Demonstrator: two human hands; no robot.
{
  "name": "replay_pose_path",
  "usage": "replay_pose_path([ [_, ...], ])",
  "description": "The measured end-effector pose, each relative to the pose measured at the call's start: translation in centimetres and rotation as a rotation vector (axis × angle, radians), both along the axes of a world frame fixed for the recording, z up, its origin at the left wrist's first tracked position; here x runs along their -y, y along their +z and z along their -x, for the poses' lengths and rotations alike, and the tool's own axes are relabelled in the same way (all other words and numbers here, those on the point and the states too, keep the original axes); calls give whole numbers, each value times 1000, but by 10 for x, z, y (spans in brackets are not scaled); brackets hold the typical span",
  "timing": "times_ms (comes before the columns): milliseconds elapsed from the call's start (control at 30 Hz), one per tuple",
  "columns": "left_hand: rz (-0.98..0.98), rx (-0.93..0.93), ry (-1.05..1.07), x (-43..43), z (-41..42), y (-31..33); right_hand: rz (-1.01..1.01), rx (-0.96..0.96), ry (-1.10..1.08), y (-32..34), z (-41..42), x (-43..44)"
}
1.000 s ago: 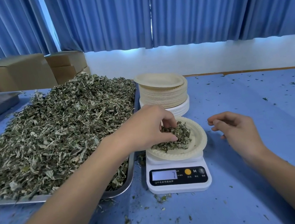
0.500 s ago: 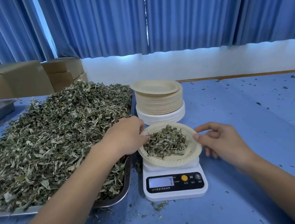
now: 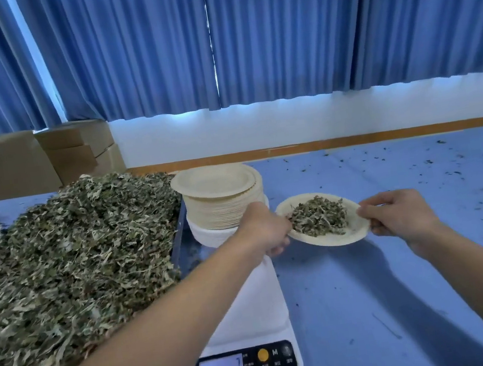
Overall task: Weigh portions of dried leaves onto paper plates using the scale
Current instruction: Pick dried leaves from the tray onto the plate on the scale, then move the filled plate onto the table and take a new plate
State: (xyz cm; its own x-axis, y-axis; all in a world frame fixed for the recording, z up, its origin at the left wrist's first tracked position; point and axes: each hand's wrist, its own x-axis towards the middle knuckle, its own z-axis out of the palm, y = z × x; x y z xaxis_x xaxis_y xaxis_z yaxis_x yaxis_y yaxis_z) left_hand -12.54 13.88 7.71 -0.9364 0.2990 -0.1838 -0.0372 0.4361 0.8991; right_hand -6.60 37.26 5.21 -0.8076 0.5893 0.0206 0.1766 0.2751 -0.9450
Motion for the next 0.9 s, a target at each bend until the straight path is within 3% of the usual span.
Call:
replay_pose_path([
  [133, -312, 307, 137, -63, 29, -14, -3, 15, -101, -6, 44, -38],
  [267, -511, 419, 368, -109, 78, -31, 5, 27, -183, -19, 99, -57],
  [367, -515, 355, 532, -126, 114, -43, 14, 26, -235, -28, 143, -62],
  [500, -482, 293, 510, -146, 159, -57, 45, 39, -221, -37, 200, -59],
  [633, -332, 239, 701, -165, 195, -57, 70, 45, -225, -42, 246, -52],
  [900, -451, 161, 748, -172, 199, -52, 26, 48, -235, -48, 264, -43],
])
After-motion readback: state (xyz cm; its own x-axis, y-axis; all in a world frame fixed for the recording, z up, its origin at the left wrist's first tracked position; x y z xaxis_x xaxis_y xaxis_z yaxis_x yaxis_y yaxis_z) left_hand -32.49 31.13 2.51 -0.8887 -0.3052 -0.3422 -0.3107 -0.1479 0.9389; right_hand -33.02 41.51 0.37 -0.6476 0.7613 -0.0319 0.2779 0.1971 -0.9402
